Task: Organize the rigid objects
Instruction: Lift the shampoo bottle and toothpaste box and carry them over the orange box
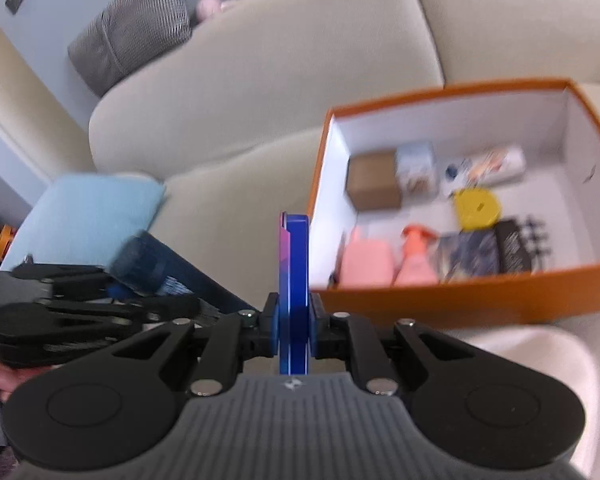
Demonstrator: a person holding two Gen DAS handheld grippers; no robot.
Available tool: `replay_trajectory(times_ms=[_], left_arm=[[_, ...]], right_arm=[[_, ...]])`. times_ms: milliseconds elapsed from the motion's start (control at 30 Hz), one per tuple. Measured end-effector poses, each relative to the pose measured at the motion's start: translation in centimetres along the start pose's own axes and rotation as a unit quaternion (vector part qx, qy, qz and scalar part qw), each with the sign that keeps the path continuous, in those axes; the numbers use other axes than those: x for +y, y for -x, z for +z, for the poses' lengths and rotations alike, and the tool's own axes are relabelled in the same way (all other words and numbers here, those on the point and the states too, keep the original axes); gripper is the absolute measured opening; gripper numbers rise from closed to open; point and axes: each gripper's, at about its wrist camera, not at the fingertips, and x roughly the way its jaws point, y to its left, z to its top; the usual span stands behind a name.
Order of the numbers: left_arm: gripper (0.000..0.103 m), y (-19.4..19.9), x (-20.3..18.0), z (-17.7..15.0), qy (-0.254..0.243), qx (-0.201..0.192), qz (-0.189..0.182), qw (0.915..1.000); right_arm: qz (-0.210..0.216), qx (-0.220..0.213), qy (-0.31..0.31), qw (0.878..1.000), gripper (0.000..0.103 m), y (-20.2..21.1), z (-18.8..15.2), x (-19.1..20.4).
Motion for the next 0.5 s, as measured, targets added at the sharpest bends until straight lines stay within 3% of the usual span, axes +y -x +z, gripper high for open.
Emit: replay_trajectory(times_ms=[100,267,500], left_arm=[[0.038,-0.2,-2.2,3.1,-0.022,-0.026,-0.023,0.9992],[0.038,-4.3,-5.8,7.5,-0.036,-0.036,-0.076,0.9959],[0.038,-10.8,-9.4,9.1,-0.03,0.009,-0.143,0.9892]], right_arm=[[-0.016,-0.032,0.007,0.999,0.013,1.7,1.5,-0.7],[-0.058,-0.083,0.023,0.995,0.013,4.3,4.5,-2.8],[-0.137,-0.093,0.03,0.986,0.013,4.9,7.1,-7.3]])
